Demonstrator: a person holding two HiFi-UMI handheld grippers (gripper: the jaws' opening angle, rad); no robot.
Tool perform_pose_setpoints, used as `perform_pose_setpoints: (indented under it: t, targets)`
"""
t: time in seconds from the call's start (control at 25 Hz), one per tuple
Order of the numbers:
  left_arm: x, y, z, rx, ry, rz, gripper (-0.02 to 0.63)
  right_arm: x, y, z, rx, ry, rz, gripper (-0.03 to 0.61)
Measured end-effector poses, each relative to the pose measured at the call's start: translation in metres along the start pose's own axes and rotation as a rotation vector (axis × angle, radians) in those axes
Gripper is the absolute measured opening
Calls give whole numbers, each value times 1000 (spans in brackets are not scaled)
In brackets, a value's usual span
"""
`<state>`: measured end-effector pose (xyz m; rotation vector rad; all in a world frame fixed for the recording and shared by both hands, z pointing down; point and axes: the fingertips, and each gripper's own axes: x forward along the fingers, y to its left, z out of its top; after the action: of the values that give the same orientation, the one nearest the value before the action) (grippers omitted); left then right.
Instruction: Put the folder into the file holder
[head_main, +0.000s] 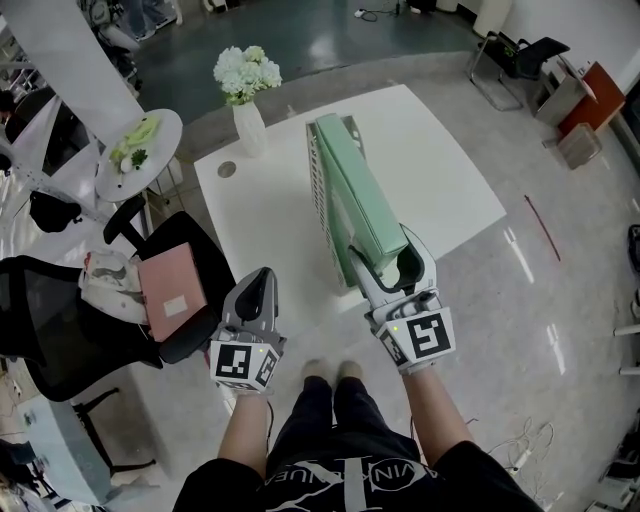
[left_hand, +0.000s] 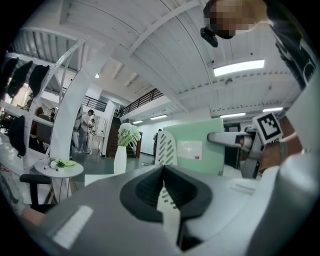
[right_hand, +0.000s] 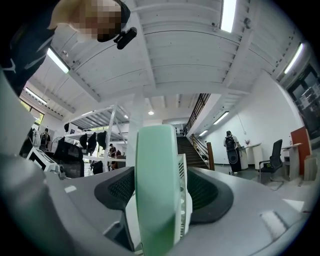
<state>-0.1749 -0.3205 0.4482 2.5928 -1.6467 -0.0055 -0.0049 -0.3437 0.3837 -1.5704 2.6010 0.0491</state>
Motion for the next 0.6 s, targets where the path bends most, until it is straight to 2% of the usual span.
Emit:
perform_pose_setpoints:
  t: [0.6]
  targets:
    - [-1, -25, 27, 12, -32, -42, 0, -34, 4, 13, 18, 41, 55, 309]
